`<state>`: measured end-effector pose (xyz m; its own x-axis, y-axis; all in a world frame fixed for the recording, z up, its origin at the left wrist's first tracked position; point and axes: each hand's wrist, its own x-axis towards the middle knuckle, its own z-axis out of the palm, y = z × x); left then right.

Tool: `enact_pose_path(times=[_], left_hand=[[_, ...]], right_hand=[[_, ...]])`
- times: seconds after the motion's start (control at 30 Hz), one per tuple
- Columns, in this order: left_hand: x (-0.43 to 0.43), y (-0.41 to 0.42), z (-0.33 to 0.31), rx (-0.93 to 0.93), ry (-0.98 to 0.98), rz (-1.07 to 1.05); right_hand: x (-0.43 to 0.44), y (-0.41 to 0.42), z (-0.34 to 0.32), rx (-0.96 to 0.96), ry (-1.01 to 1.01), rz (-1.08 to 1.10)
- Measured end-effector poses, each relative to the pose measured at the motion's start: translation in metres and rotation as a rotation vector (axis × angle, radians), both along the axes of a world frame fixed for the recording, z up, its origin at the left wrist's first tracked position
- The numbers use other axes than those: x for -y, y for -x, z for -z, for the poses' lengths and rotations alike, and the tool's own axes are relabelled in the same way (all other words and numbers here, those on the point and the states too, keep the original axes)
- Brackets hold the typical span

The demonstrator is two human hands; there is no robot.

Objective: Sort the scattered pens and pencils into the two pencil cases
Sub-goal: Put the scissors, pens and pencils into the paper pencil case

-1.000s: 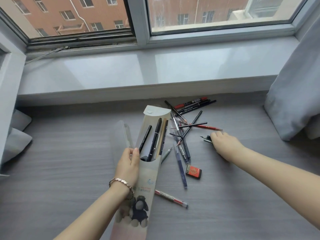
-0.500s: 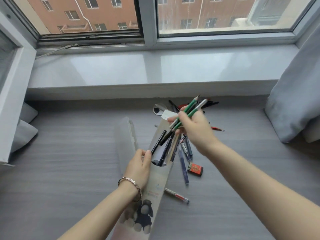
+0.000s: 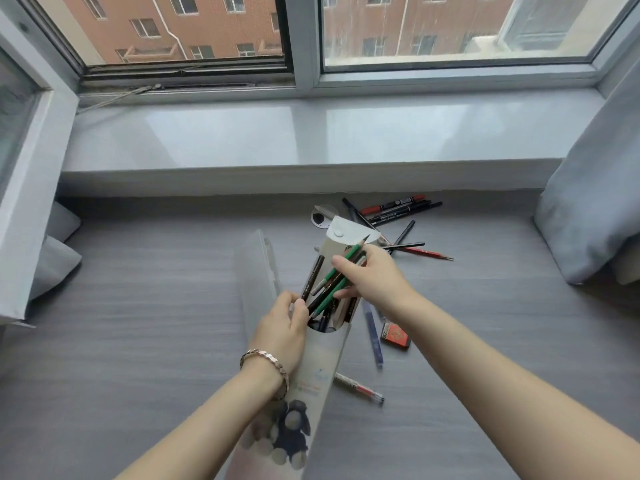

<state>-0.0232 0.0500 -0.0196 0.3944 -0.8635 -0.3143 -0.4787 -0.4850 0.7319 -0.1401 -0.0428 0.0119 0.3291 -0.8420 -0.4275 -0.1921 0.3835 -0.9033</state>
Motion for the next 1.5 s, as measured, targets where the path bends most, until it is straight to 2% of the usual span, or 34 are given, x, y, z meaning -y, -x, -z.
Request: enact_pose_path(times=[0.33,0.63,0.7,0.8,0.87,0.97,1.07,1.2,1.27,1.37,1.43,1.5], left_hand=[[0.004,0.002,-0.003,0.014,-0.025,0.012],[0.009,0.004,-0.002,-0.009,-0.067,-0.009],[0.015,0.001,-0.005,-0.007,-0.044,-0.053],[0.028,-0.008,-0.007,0.010,-0.023,-0.147],[0.033,-0.016,-0.007,0.017,-0.008,-0.186],[0.036,-0.024,-0.004,0.018,0.006,-0.212],[0.037,-0.025,-0.002,0.033,-0.002,-0.209],[0.033,-0.024,0.001,0.048,-0.029,-0.179],[0.030,-0.023,0.002,0.049,-0.024,-0.171],[0.026,-0.024,0.003,0.055,-0.029,-0.155],[0.024,-0.023,0.004,0.051,-0.035,-0.139],[0.022,-0.022,0.005,0.030,-0.033,-0.116]], right_hand=[[0.014,0.004,-0.008,-0.070,-0.034,-0.114],[0.002,-0.010,0.017,-0.660,0.623,-0.476],[0.010,-0.006,0.016,-0.646,0.783,-0.415],[0.031,0.012,0.025,-0.587,1.015,-0.202],[0.051,0.029,0.033,-0.751,0.947,-0.205],[0.076,0.049,0.052,-1.057,0.800,-0.499],[0.083,0.051,0.063,-1.172,0.849,-0.779],[0.078,0.049,0.060,-1.266,0.878,-0.874],[0.077,0.055,0.058,-1.288,0.871,-0.905],[0.071,0.072,0.049,-1.272,0.823,-0.837],[0.063,0.086,0.044,-1.150,0.794,-0.724],[0.054,0.094,0.035,-0.938,0.861,-0.549]])
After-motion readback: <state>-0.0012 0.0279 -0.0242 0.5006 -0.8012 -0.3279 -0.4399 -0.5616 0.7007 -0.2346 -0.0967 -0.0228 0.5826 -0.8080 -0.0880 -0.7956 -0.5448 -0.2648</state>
